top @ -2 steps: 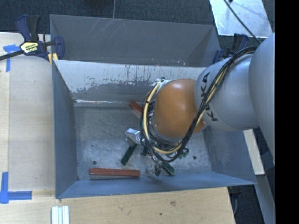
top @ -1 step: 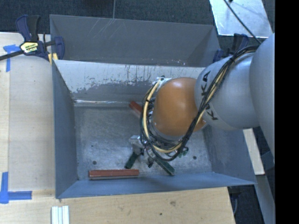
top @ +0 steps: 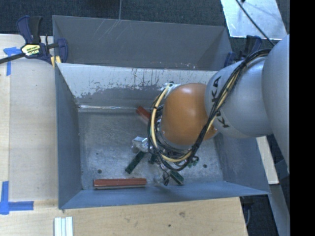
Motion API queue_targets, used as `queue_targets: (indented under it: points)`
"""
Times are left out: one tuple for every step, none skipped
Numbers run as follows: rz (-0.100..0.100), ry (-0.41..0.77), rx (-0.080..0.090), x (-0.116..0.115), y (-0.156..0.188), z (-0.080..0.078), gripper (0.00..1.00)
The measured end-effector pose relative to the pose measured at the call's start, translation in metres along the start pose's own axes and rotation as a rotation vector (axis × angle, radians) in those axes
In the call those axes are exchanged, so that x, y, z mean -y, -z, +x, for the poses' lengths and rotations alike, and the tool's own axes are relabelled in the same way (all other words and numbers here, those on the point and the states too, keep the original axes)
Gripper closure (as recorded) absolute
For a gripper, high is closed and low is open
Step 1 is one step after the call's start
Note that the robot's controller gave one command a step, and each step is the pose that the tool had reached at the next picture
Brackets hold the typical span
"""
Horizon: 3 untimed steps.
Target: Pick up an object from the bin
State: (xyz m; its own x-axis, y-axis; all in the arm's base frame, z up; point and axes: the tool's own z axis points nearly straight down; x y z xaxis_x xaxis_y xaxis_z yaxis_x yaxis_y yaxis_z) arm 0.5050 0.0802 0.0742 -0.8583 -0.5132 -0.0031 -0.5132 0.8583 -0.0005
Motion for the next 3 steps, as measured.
queue_targets:
  points:
    - [0.0, -0.001, 0.002, 0.0, 0.001, -0.001, 1.0]
    - [0.0, 0.086, 0.006, -0.045, 0.055, -0.034, 1.0]
    - [0.003, 0.082, 0.01, -0.046, 0.187, -0.062, 1.0]
